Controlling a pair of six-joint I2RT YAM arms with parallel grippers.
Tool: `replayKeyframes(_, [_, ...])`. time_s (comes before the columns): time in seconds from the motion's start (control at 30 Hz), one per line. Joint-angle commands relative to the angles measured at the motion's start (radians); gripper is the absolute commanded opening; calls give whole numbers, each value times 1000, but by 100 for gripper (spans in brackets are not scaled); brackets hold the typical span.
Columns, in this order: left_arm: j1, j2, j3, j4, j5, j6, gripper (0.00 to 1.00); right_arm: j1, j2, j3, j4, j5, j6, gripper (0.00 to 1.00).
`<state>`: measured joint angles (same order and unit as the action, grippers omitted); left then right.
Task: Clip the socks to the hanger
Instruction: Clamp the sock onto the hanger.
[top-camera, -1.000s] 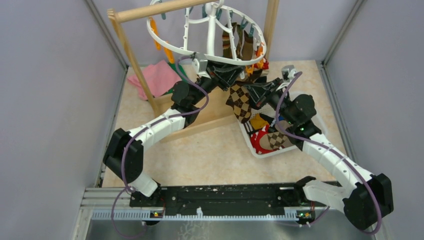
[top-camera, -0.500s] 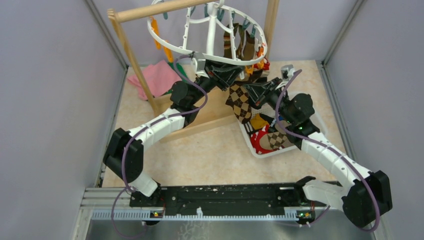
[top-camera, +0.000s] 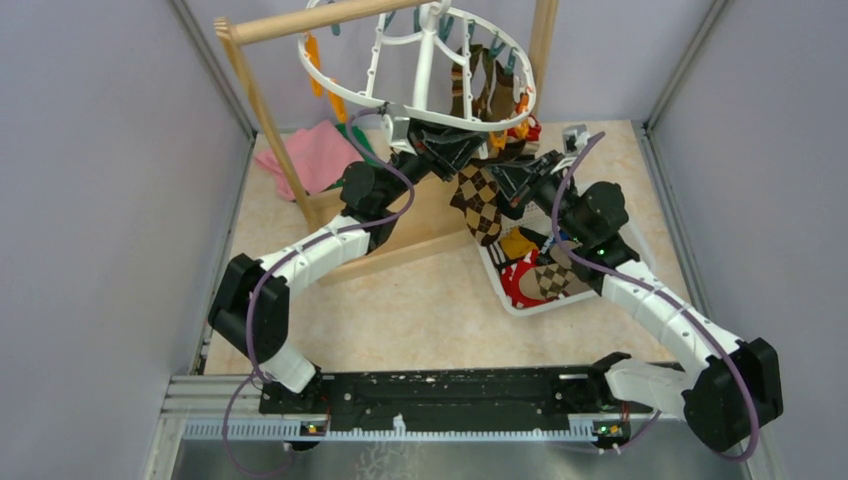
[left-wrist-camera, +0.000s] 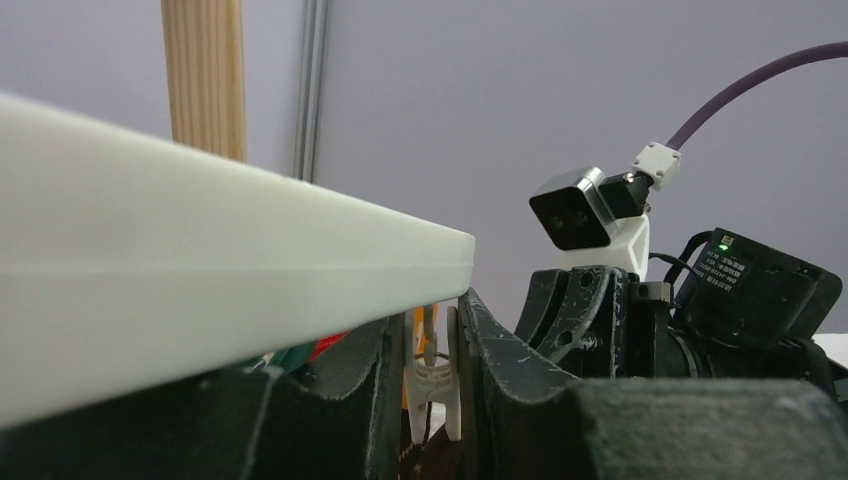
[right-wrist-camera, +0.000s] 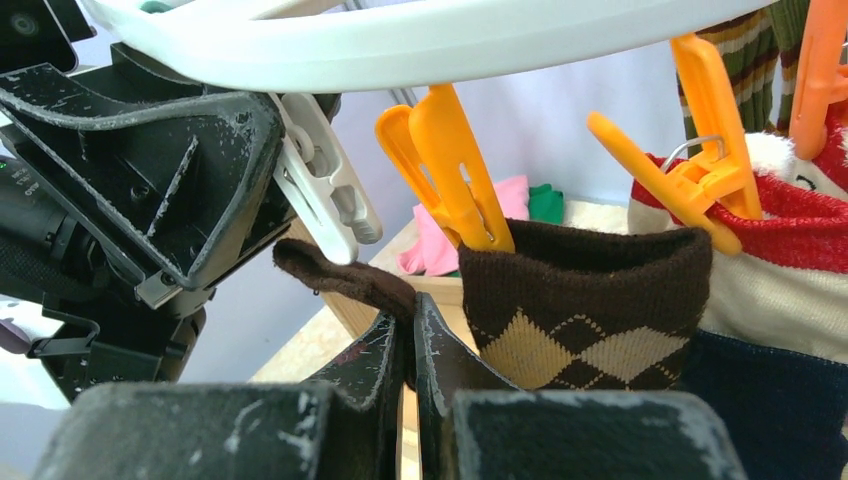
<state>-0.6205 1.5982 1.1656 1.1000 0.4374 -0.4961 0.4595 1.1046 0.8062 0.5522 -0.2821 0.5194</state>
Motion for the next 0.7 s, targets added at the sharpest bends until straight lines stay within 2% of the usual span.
replayKeyframes(0.0, [8, 12, 19, 55, 20, -37, 23, -6, 1, 68, 16, 42, 31, 0])
replayKeyframes(0.33, [11, 23, 22, 65, 32, -52, 22, -5, 10, 89, -15, 86, 81, 0])
replayKeyframes(0.67, [25, 33, 28, 105, 59, -86, 23, -7, 36, 101, -66, 35, 114, 0])
